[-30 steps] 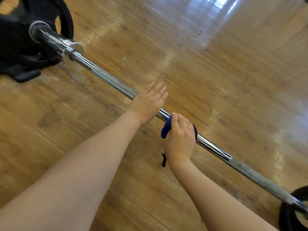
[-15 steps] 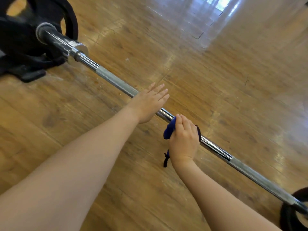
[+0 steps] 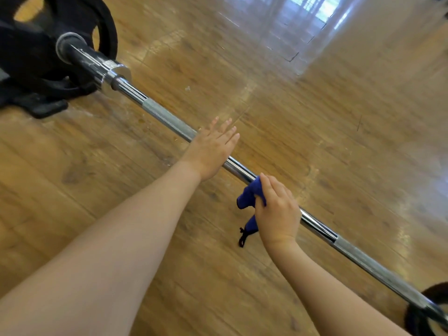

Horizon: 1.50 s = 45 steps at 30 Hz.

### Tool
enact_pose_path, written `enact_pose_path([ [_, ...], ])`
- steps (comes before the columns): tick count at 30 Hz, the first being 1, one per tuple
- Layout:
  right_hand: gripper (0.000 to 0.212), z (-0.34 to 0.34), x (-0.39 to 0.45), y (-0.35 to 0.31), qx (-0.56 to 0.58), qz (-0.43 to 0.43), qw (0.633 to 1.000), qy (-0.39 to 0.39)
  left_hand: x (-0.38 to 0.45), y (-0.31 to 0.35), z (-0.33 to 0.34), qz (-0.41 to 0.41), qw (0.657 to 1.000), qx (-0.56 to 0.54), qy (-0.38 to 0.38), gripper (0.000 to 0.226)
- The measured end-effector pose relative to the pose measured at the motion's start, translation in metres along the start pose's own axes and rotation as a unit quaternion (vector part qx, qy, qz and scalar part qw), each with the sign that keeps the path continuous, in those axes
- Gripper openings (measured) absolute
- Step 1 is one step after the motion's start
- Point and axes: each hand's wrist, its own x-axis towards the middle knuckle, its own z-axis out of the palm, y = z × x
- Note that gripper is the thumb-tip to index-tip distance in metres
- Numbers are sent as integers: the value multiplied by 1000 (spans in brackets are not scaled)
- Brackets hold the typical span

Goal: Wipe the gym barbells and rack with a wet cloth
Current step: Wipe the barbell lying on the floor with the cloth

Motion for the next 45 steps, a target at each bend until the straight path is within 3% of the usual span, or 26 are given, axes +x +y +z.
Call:
enact_pose_path([
  [3,37,8,12,-30,23,61,998,0,3,1,-3,0,1000,11,-19,58],
  [7,43,21,36,-60,38,20,999,-26,11,-2,-8,20,997,20,-66,50],
  [11,51,14,17,-34,29,-18,999,-24,19,-5,-14,37,989,-4,-143,41],
  [15,43,-10,-17,12,3,4,1000,16,11,-5,-12,30,995,-20,-91,49],
  [19,33,0,-5,-12,-15,43,999,21,1,-5,-10,24,999,-35,-26,57],
  [25,43,32,38,-69,31,15,999,-26,5,-6,-8,12,998,-56,-33,47],
  [30,52,20,23,-40,14,-40,999,-20,2,-6,-7,14,998,-53,-24,49],
  [33,59,11,8,-23,8,-20,1000,0,3,-5,-7,15,998,-53,-17,49],
  [40,45,24,28,-58,28,19,999,-28,1,-4,5,12,999,-28,32,52],
  [45,47,23,26,-47,42,-2,998,-41,7,-3,2,9,999,-37,2,43],
])
